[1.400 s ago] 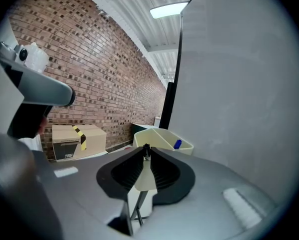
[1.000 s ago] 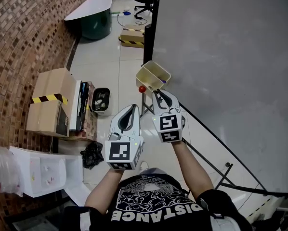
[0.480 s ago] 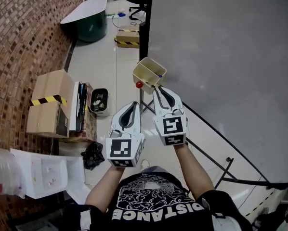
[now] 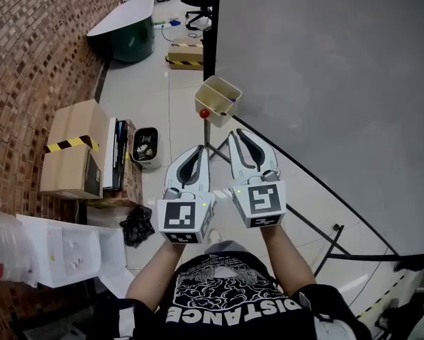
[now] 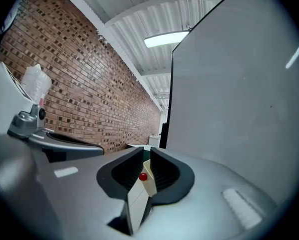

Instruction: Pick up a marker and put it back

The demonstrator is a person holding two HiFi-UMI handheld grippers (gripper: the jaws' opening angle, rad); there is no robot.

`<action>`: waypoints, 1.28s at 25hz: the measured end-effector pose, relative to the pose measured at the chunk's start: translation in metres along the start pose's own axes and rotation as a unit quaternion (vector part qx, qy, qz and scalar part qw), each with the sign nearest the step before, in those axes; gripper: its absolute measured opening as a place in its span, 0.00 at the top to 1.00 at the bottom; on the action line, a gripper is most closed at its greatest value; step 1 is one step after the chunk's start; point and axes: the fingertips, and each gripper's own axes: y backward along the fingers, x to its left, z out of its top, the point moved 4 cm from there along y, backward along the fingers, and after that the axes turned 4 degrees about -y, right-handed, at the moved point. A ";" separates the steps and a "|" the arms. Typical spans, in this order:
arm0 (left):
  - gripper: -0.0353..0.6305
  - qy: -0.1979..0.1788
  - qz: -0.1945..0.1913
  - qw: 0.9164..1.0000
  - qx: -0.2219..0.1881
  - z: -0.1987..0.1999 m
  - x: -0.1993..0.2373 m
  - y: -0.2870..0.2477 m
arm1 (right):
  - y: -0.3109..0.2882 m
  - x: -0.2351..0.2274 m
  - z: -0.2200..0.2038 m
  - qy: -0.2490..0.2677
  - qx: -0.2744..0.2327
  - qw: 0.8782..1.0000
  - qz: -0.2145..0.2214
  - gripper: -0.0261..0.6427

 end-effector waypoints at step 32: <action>0.94 -0.008 -0.011 1.000 -0.013 0.003 -0.050 0.146 | 0.147 0.088 0.007 -0.015 -0.019 1.000 -0.018 0.97</action>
